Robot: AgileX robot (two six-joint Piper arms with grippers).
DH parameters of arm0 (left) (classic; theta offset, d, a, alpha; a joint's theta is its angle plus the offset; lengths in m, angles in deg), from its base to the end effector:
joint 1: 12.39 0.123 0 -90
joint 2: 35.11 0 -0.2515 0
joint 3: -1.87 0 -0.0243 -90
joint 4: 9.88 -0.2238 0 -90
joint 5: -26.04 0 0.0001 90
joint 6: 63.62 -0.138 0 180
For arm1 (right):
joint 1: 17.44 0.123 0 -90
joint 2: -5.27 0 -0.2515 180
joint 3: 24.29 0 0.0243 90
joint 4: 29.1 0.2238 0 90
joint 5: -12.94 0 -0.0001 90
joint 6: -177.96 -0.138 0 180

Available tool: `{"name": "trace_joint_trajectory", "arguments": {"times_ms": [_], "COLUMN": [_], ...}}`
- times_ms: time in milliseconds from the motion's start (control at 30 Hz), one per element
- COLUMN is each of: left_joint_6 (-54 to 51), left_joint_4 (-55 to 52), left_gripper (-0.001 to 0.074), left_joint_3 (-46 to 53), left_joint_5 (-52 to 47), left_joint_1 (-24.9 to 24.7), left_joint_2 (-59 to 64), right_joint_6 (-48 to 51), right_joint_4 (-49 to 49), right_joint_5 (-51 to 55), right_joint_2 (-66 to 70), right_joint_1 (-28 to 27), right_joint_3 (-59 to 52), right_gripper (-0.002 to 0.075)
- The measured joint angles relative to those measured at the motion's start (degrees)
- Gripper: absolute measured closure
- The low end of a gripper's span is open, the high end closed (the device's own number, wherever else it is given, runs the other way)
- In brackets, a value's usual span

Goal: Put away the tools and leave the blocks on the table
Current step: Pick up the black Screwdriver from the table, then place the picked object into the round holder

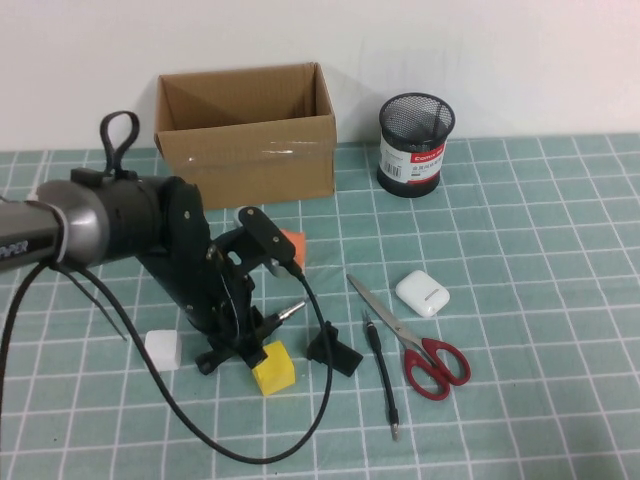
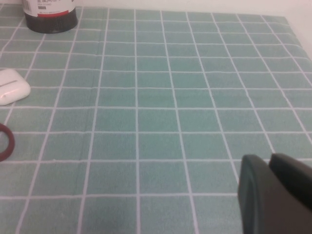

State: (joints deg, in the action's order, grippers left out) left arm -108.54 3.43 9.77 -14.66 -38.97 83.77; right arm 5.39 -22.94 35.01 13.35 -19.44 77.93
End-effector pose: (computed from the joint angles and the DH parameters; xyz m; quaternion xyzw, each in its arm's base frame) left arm 0.3006 -0.1736 0.0959 0.5127 0.8475 -0.0664 0.1204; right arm 0.1038 0.0020 0.1565 -0.0099 0.8079 -0.0028 0.5892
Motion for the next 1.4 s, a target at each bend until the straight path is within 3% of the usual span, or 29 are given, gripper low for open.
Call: {"name": "trace_joint_trajectory", "arguments": {"times_ms": [233,433,767,1133,1233,1400], "left_joint_6": [4.3,8.8,8.1,8.0,8.2,10.5], "left_joint_4": [-2.1,-1.2,2.9,4.8,4.8,4.9], "left_gripper": [0.0563,0.0563,0.0563,0.0563,0.0563,0.0563], "left_joint_3": [-0.3,-0.3,-0.1,0.1,1.5,10.7], "left_joint_5": [-0.9,-1.4,2.5,1.2,6.7,29.4], "left_joint_1": [-1.5,-2.0,-2.7,-3.1,-5.0,-11.6], "left_joint_2": [-1.8,-11.5,-23.6,-25.7,-26.6,-29.9], "right_joint_6": [0.0,0.0,0.0,0.0,0.0,0.0], "right_joint_4": [0.0,0.0,0.0,0.0,0.0,0.0], "right_joint_5": [0.0,0.0,0.0,0.0,0.0,0.0], "right_joint_2": [0.0,0.0,0.0,0.0,0.0,0.0], "right_joint_1": [0.0,0.0,0.0,0.0,0.0,0.0], "right_joint_3": [0.0,0.0,0.0,0.0,0.0,0.0], "right_gripper": [0.0733,0.0734,0.0734,0.0733,0.0733,0.0733]}}
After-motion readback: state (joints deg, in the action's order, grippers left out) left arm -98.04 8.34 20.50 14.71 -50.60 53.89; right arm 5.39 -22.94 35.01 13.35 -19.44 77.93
